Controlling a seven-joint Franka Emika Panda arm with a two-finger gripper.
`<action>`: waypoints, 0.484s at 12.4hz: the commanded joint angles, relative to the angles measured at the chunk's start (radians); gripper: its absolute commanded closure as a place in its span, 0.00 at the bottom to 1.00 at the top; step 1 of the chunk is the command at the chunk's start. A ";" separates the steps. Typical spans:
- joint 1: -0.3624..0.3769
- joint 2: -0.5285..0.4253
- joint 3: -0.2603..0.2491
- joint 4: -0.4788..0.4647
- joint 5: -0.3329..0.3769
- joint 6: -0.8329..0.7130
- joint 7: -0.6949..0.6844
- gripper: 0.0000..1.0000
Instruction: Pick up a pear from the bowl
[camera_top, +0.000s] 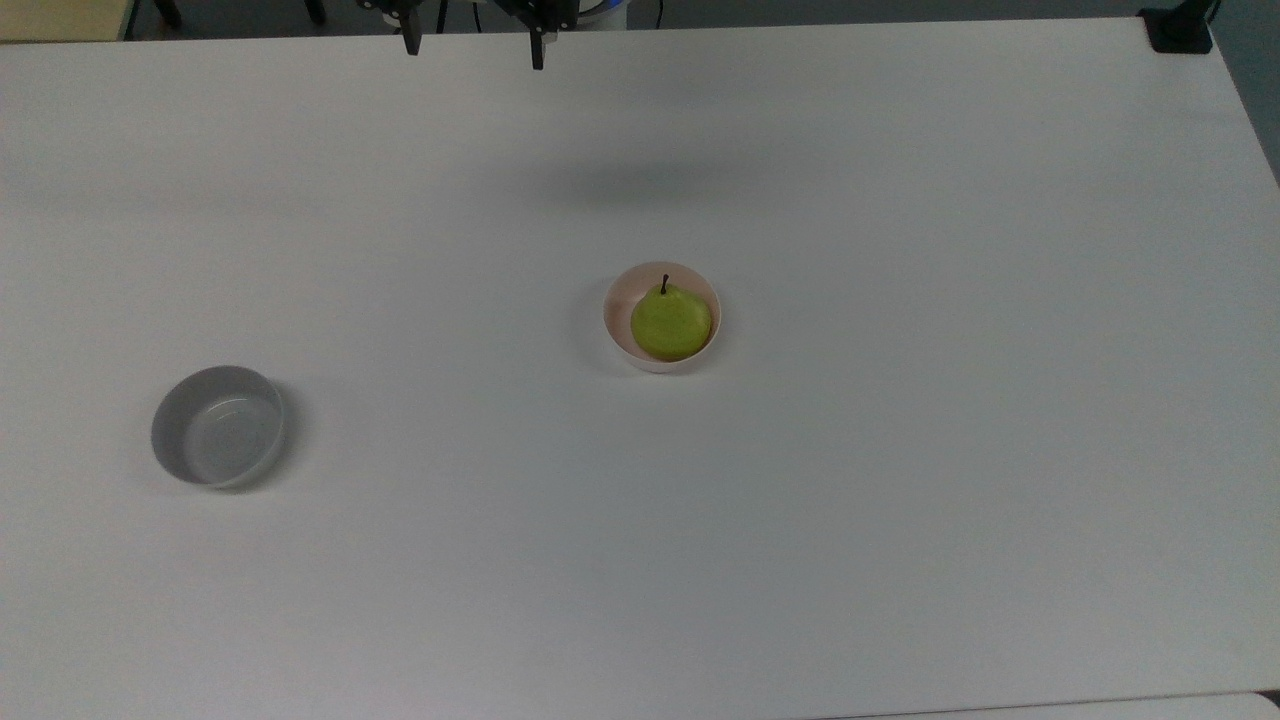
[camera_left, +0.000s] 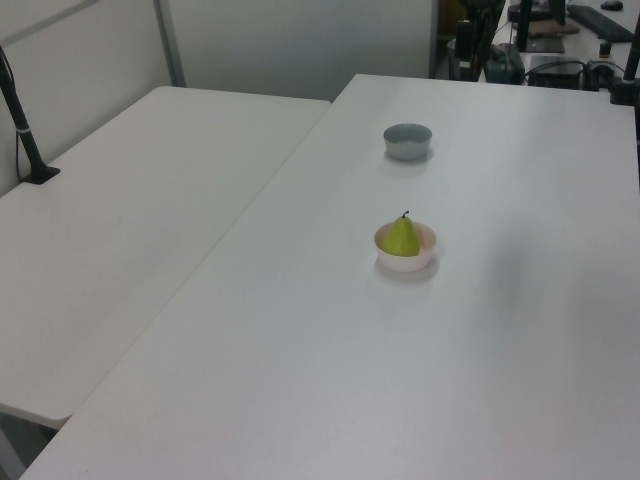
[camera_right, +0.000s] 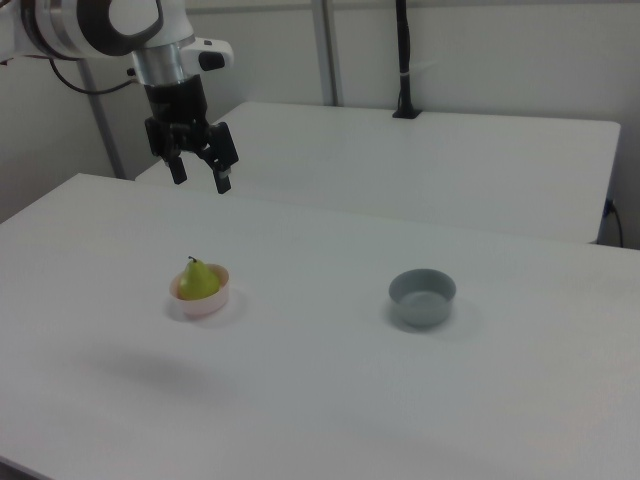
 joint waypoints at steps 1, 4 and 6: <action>0.011 -0.008 0.007 -0.022 0.000 0.010 -0.011 0.00; 0.065 0.016 0.007 -0.023 0.002 0.072 -0.010 0.00; 0.100 0.037 0.007 -0.022 0.003 0.083 -0.008 0.00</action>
